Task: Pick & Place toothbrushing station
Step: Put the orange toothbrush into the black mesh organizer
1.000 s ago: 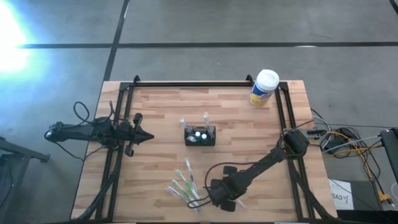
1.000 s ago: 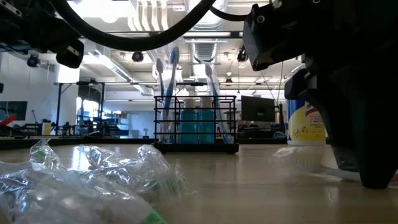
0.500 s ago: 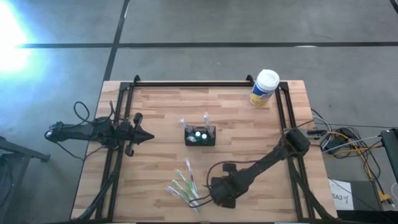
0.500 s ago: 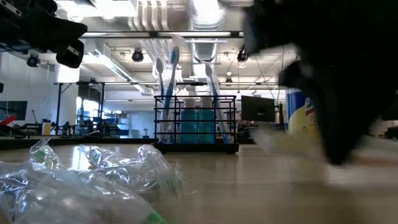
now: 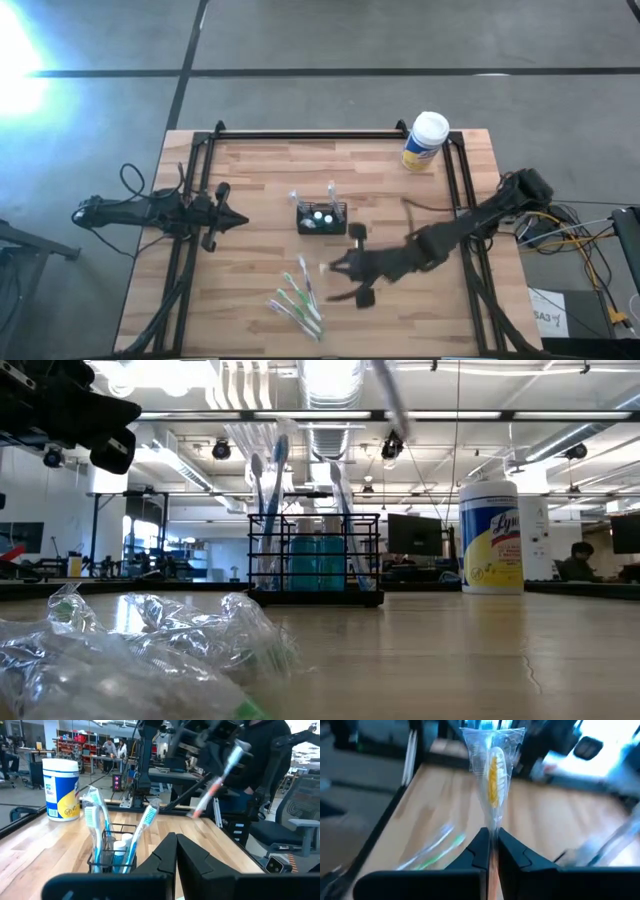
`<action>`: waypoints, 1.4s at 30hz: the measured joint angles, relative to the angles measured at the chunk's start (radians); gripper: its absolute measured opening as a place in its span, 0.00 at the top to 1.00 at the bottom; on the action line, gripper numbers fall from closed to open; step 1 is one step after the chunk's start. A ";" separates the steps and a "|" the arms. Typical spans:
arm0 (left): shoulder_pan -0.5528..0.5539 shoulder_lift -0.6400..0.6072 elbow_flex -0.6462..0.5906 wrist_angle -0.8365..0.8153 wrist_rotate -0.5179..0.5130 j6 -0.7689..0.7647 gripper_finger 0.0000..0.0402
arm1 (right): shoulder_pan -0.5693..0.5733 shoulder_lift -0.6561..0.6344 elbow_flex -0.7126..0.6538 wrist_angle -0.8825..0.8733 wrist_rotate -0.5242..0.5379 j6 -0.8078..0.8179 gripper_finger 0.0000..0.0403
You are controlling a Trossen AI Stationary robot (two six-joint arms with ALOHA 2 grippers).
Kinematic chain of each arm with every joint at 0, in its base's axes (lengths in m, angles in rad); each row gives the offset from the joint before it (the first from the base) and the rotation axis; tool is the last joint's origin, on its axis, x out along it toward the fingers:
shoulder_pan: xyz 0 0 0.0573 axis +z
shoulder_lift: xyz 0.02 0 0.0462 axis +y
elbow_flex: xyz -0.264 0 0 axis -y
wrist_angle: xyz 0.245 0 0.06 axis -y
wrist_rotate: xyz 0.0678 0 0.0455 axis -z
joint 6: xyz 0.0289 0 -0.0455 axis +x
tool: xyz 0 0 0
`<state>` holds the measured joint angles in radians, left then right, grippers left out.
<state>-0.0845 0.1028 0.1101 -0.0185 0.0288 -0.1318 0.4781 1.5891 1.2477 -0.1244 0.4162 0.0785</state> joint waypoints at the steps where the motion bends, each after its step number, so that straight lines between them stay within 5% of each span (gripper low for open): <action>1: 0.000 0.000 0.000 0.000 0.000 -0.001 0.97 | -0.017 -0.028 -0.057 0.092 -0.001 -0.044 0.97; 8: 0.000 0.000 0.000 0.000 0.000 -0.004 0.97 | -0.167 -0.180 -0.393 0.632 -0.036 -0.214 0.97; 14: 0.000 0.000 0.000 0.000 -0.004 -0.004 0.97 | -0.267 -0.171 -0.579 0.974 -0.038 -0.223 0.97; 24: 0.000 0.000 0.000 0.000 -0.013 -0.004 0.97 | -0.297 -0.068 -0.694 1.145 0.053 -0.187 0.97; 42: 0.000 0.000 0.000 0.000 -0.030 -0.001 0.97 | -0.302 0.200 -0.699 1.343 0.163 -0.124 0.97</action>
<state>-0.0846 0.1028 0.1097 -0.0189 -0.0017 -0.1333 0.1757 1.7890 0.5488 1.2186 0.5797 -0.0451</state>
